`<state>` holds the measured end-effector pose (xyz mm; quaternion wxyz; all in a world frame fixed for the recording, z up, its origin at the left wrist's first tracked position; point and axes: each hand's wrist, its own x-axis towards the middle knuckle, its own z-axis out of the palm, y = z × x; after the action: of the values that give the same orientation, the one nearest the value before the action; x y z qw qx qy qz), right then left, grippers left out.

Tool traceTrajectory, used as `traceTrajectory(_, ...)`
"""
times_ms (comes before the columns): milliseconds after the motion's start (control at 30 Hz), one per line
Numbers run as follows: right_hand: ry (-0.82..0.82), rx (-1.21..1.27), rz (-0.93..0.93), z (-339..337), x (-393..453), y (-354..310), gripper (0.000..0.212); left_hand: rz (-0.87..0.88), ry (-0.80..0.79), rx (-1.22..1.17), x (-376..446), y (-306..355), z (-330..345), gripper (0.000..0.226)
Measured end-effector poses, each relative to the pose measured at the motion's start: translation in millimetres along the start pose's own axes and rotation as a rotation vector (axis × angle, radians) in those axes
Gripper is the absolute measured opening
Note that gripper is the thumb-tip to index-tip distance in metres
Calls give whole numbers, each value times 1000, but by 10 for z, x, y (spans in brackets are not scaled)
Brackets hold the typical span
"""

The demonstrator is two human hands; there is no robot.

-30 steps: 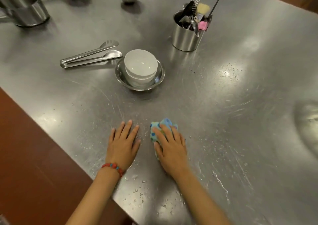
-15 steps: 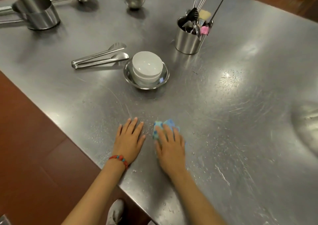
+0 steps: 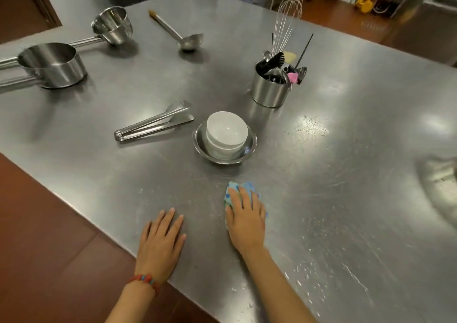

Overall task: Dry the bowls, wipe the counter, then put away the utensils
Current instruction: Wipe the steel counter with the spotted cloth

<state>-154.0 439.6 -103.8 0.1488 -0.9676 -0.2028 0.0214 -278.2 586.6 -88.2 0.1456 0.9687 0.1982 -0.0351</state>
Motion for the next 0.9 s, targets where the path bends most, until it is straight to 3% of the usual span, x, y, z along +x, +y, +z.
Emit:
traceTrajectory(33,47,-11,-36,22,-170,-57,40,13,-8,2,3,-45,-7,80)
traceTrajectory(167,-60,26,-74,87,-626,-282,41,42,-64,-7,7,-132,3,77)
traceTrajectory(300,11,-2,-80,74,-71,-323,42,51,-66,-7,25,-178,1,78)
traceTrajectory(400,-113,61,51,64,342,-446,47,69,-74,12,28,-195,-9,78)
traceTrajectory(467,-104,59,83,111,338,-501,47,88,-75,8,11,-210,-16,79)
traceTrajectory(600,7,19,7,182,-326,-596,43,122,-45,1,-41,-280,-21,77)
traceTrajectory(767,1,-26,-64,135,-823,-553,40,136,-95,6,-88,-303,-20,78)
traceTrajectory(900,29,-45,30,28,-848,-329,43,152,-99,-1,-155,-276,-3,78)
